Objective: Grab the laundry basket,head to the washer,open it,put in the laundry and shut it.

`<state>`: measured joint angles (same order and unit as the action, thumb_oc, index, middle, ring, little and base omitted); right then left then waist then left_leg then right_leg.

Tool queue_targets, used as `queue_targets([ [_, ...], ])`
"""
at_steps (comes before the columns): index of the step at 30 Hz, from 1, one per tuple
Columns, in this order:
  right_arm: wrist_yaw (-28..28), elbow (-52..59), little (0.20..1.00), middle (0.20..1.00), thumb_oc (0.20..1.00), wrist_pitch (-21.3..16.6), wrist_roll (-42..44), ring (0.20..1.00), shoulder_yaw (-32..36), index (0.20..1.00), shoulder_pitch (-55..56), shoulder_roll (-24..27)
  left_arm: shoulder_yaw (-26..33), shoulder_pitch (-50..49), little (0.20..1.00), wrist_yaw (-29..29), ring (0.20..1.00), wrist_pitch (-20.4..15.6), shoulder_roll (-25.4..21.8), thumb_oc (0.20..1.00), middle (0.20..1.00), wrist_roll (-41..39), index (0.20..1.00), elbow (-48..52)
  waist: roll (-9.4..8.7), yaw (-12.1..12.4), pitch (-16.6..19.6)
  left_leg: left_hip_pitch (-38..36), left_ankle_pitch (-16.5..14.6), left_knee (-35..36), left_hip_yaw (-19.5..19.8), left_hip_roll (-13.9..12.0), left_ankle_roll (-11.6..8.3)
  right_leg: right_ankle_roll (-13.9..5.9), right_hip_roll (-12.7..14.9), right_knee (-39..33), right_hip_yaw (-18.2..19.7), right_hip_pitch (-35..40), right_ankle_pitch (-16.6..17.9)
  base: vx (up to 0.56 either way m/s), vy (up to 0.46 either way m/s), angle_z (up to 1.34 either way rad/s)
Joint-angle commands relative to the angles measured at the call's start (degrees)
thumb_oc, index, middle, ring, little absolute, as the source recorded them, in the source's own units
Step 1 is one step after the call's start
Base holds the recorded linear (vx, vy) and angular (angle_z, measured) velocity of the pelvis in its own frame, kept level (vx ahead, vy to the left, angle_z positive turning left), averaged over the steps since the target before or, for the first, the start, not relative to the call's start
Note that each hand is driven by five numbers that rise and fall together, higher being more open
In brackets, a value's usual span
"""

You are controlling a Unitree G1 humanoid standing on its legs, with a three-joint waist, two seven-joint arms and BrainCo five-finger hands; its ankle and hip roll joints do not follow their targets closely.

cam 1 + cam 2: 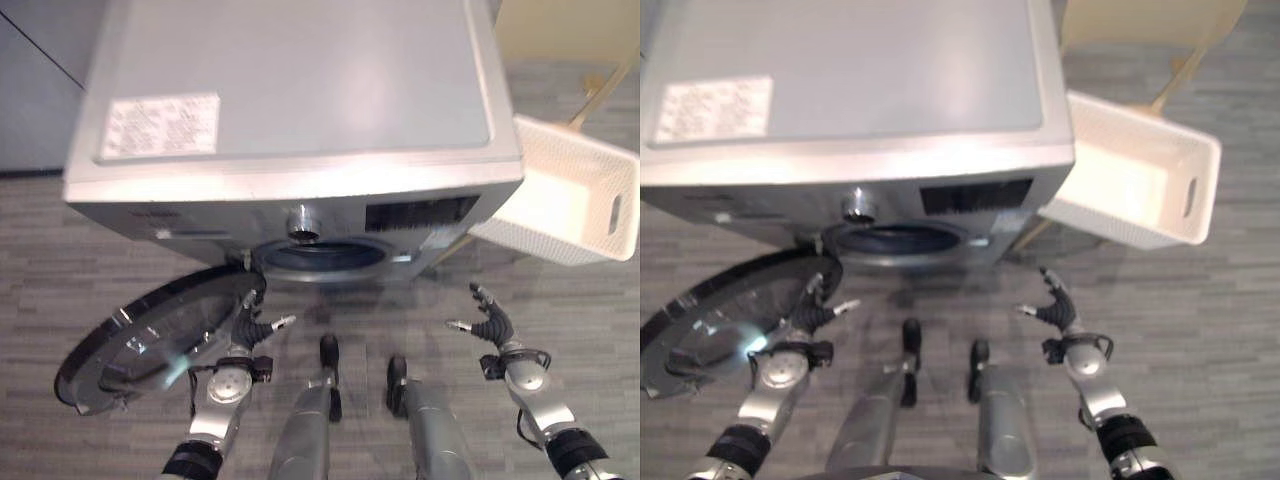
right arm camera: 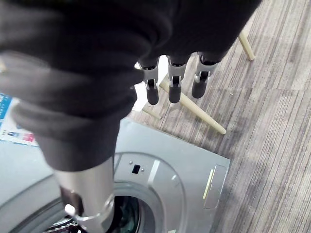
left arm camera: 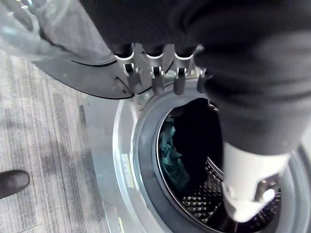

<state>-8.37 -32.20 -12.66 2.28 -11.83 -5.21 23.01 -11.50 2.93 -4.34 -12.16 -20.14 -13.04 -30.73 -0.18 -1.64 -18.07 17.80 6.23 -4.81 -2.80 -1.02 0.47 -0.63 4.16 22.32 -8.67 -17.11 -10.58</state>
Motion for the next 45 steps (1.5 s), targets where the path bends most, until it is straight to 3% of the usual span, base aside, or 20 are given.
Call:
queue_targets([
  [1,1.3,0.6,1.000,1.000,1.000,-1.2,-0.5,1.000,-0.3,1.000,1.2,0.2,-0.2,-0.1,1.000,0.4,1.000,-2.2,-1.5,1.000,1.000,3.2,1.000,-1.0,-0.94,-0.5,5.2,-4.1,-7.8,-1.4,-0.4,1.0,-0.82,-4.89,1.2,-12.4,0.6,3.0,8.1,0.10,0.043,0.16],
  [3,2.2,-0.8,1.000,1.000,1.000,-0.8,-0.8,1.000,0.1,1.000,3.3,-0.8,0.3,-2.8,1.000,0.2,1.000,-1.7,-1.7,1.000,1.000,7.3,1.000,-1.7,-1.27,-0.5,8.3,-8.9,-8.0,1.7,-1.0,1.7,-0.71,-5.67,1.1,-16.5,1.0,7.6,9.2,0.18,0.101,0.01],
  [8,2.7,-1.8,1.000,1.000,1.000,0.0,-1.6,1.000,0.5,1.000,5.5,-2.1,1.7,-5.1,1.000,-0.4,1.000,-1.3,-0.9,1.000,1.000,9.6,1.000,-3.6,-1.45,-0.1,10.7,-14.2,-7.6,6.7,-2.0,2.5,-0.37,-7.27,1.4,-20.1,1.7,10.9,11.5,0.10,0.122,-0.07],
  [11,2.5,-3.2,1.000,1.000,1.000,0.5,-2.0,1.000,0.3,1.000,4.9,-2.8,2.0,-4.6,1.000,-1.5,1.000,-1.1,-0.9,1.000,1.000,10.1,1.000,-4.1,-1.16,0.2,10.0,-15.1,-6.1,9.0,-2.3,2.6,0.09,-8.28,1.7,-17.7,2.2,9.0,12.7,-0.11,0.125,-0.37],
  [13,2.3,-3.5,1.000,1.000,1.000,0.7,-2.0,1.000,0.3,1.000,4.6,-3.0,2.1,-4.0,1.000,-1.7,1.000,-1.0,-0.9,1.000,1.000,10.2,1.000,-4.3,-0.93,0.5,9.5,-14.5,-5.6,8.9,-2.4,2.4,0.33,-8.37,1.4,-16.0,2.2,7.8,11.8,-0.20,0.087,-0.21],
  [14,2.7,-3.6,1.000,1.000,1.000,0.8,-1.6,1.000,0.2,1.000,4.5,-3.3,2.4,-3.7,1.000,-1.7,1.000,-0.8,-1.4,1.000,1.000,10.5,1.000,-4.0,-0.38,0.8,9.1,-13.2,-4.4,8.1,-2.4,1.9,0.77,-7.62,0.3,-8.7,1.8,7.1,8.4,-0.24,0.093,-0.10],
  [16,3.1,-3.9,1.000,1.000,1.000,0.5,-1.6,1.000,0.2,1.000,5.0,-3.3,2.7,-4.1,1.000,-1.6,1.000,-0.7,-1.7,1.000,1.000,11.2,1.000,-3.7,-0.13,1.4,9.4,-12.5,-3.6,7.8,-2.9,1.9,1.11,-6.97,-1.0,-3.0,1.2,8.8,4.8,-0.23,0.081,0.03],
  [18,3.4,-3.8,1.000,1.000,1.000,0.2,-1.7,1.000,0.0,1.000,5.3,-3.6,3.3,-5.2,1.000,-1.5,1.000,-0.6,-1.7,1.000,1.000,10.9,1.000,-3.6,-0.23,2.8,10.4,-10.7,-2.5,7.5,-3.5,1.8,1.16,-6.74,-2.6,-0.4,0.2,11.0,3.7,-0.19,-0.005,0.02],
  [21,3.3,-3.6,1.000,1.000,1.000,0.1,-1.6,1.000,-0.8,1.000,6.2,-4.0,3.5,-5.9,1.000,-1.5,1.000,-0.8,-1.9,1.000,1.000,11.0,1.000,-3.6,-2.24,5.4,11.2,-5.8,0.7,6.1,-3.8,2.5,0.21,-3.70,-5.2,-9.2,0.8,16.1,-0.8,-0.15,-0.072,-0.19],
  [23,3.4,-3.4,1.000,1.000,1.000,-0.3,-1.4,1.000,-0.8,1.000,7.1,-3.3,3.4,-6.5,1.000,-1.3,1.000,-1.0,-1.5,1.000,1.000,11.3,1.000,-3.5,-2.25,5.7,10.9,-2.9,2.7,5.4,-4.0,2.4,-1.25,-2.45,-6.9,-14.7,2.5,16.5,-0.4,-0.22,-0.050,-0.23],
  [24,3.2,-3.3,1.000,1.000,1.000,-0.5,-1.0,1.000,-0.5,1.000,7.3,-2.5,2.8,-6.1,1.000,-1.4,1.000,-1.1,-1.4,1.000,1.000,11.4,1.000,-3.1,-1.78,5.7,10.2,-0.6,4.1,4.5,-4.0,2.4,-3.01,-2.02,-7.4,-16.7,2.6,16.3,0.6,-0.44,0.008,0.01],
  [25,3.0,-3.6,1.000,1.000,1.000,-0.3,-0.7,1.000,-0.2,1.000,7.1,-1.6,1.8,-4.9,1.000,-1.2,1.000,-1.3,-1.0,1.000,1.000,11.7,1.000,-3.3,-1.52,5.6,8.9,1.9,4.0,2.3,-4.1,2.7,-5.04,-2.16,-7.0,-19.3,1.6,15.2,2.5,-0.53,0.059,0.52],
  [26,3.3,-3.4,1.000,1.000,1.000,-0.1,-0.7,1.000,-0.2,1.000,7.8,-1.1,1.3,-4.7,1.000,-1.0,1.000,-1.5,-0.9,1.000,1.000,12.4,1.000,-2.9,-2.50,4.6,8.5,2.0,0.4,-2.1,-3.0,2.7,-3.54,-3.12,-4.8,-21.7,0.3,15.1,4.7,-0.42,0.062,0.50],
  [28,3.3,-3.4,1.000,1.000,1.000,-0.1,-0.7,1.000,-0.2,1.000,7.8,-1.1,1.3,-4.7,1.000,-1.0,1.000,-1.5,-0.9,1.000,1.000,12.4,1.000,-2.9,-2.41,4.6,8.7,2.3,0.5,-2.1,-2.9,2.7,-3.55,-3.10,-4.9,-21.8,0.2,14.9,4.8,-0.15,0.042,0.46],
  [29,3.6,-3.6,1.000,1.000,1.000,-0.1,-0.8,1.000,-0.4,1.000,8.2,-0.7,0.6,-4.5,1.000,-0.8,1.000,-1.4,-0.9,1.000,1.000,12.4,1.000,-1.8,-3.54,3.6,8.3,0.8,-4.3,-6.4,-1.9,1.7,-2.48,-3.34,-2.7,-21.9,-0.8,14.1,6.5,-0.16,0.084,0.41],
  [31,3.7,-4.5,1.000,1.000,1.000,0.0,-1.2,1.000,-0.7,1.000,8.1,-0.5,-0.1,-4.0,1.000,-1.0,1.000,-1.4,-0.5,1.000,1.000,12.7,1.000,-1.2,-4.20,2.6,8.2,-1.6,-8.1,-9.9,-0.9,-0.5,-2.26,-3.35,-1.2,-22.3,-1.4,13.9,7.1,-0.13,0.123,0.25],
  [34,3.7,-5.2,1.000,1.000,1.000,0.2,-1.0,1.000,-0.3,1.000,8.2,-0.8,-1.1,-3.5,1.000,-1.4,1.000,-1.2,-0.2,1.000,1.000,13.4,1.000,-0.2,-3.24,1.7,9.4,-7.3,-8.4,-5.5,0.2,-2.5,-2.77,-3.60,-1.0,-22.8,-2.0,14.8,7.1,0.06,0.154,0.27],
  [37,3.8,-5.0,1.000,1.000,1.000,0.0,-1.1,1.000,0.4,1.000,8.4,-1.1,-1.8,-3.0,1.000,-1.7,1.000,-1.5,-0.9,1.000,1.000,15.6,1.000,1.7,-2.72,0.8,11.1,-10.1,-8.0,-0.1,0.0,-1.8,-3.32,-4.30,-0.3,-23.1,-2.3,15.2,7.7,0.09,0.193,0.31],
  [45,5.3,-4.0,1.000,1.000,1.000,0.3,-2.3,1.000,0.6,1.000,8.9,-1.8,1.4,0.7,1.000,-4.9,1.000,-1.9,-6.7,1.000,1.000,24.4,1.000,8.2,-2.87,0.2,12.6,-14.0,-9.4,3.2,-1.5,0.4,-1.97,-6.07,2.0,-21.7,-1.0,15.6,8.4,0.06,0.173,0.02],
])
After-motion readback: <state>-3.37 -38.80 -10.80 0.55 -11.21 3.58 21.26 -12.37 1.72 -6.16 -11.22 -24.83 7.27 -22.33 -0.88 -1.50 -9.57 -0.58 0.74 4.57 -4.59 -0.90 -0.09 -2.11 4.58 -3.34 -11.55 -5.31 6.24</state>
